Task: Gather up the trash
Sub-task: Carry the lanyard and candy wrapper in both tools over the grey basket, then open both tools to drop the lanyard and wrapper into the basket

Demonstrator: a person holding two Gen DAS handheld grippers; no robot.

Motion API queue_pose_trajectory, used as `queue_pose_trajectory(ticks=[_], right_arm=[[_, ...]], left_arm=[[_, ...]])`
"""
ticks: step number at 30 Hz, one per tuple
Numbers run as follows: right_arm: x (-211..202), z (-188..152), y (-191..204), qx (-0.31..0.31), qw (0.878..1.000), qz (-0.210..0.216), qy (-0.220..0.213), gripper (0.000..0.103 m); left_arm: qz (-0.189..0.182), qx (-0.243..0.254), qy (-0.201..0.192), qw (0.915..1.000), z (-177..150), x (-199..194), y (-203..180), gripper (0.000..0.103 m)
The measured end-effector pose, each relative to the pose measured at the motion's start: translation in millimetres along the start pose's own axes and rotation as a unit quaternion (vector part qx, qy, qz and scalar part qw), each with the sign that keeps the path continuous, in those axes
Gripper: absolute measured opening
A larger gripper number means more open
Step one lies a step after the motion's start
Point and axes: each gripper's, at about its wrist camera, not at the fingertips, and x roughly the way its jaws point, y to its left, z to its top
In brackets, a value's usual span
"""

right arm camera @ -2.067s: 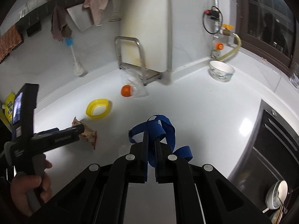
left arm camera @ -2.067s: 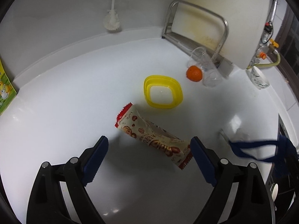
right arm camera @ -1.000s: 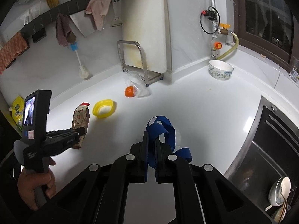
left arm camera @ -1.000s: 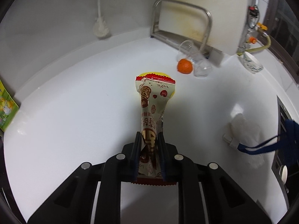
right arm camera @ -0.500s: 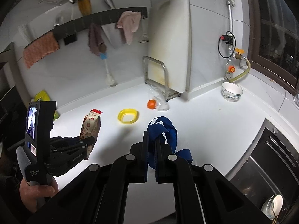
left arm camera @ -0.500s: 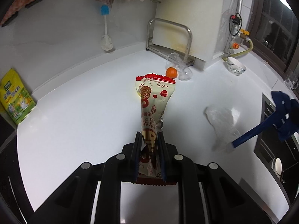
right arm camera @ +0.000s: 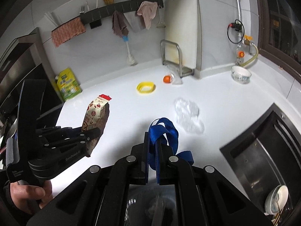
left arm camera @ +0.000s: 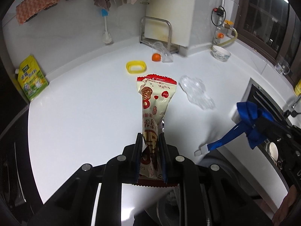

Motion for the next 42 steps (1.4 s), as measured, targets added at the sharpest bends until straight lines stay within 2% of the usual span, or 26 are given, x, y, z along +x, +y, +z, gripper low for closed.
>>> queue_pose_trajectory(ticks=[8,16,27,28,30,31,32,38,42], right_arm=[[-20,-54,-18,-0.001,0.999,0.015,0.036,0.005],[-20,-102,-41,0.015,0.996,0.022,0.083,0.005],[-6,-140,-58,0.044,0.989,0.035,0.139,0.005],[-5,-141,-58,0.044,0.988,0.035,0.142,0.006],[-5,-145,-58,0.045,0.987,0.037,0.148,0.007],[-5,-146,-58,0.046,0.987,0.037,0.152,0.015],[-5,-147,-59,0.047,0.986,0.036,0.154,0.026],[-9,-144,-58,0.045,0.987,0.036,0.147,0.040],[-10,-140,-58,0.045,0.988,0.040,0.143,0.041]], left_arm=[[0.000,-0.001,0.019,0.9998,-51,-14,-40,0.018],[-0.013,0.011,0.055,0.9983,-98,-6,-75,0.018],[-0.021,0.019,0.102,0.9943,-131,10,-90,0.020],[-0.021,0.019,0.104,0.9941,-132,10,-90,0.022],[-0.016,0.019,0.106,0.9940,-135,10,-90,0.034],[-0.013,0.017,0.106,0.9942,-135,9,-89,0.047],[-0.012,0.015,0.104,0.9944,-135,8,-88,0.055],[-0.001,0.001,0.099,0.9951,-133,4,-79,0.060],[0.004,-0.005,0.096,0.9953,-131,1,-74,0.061]])
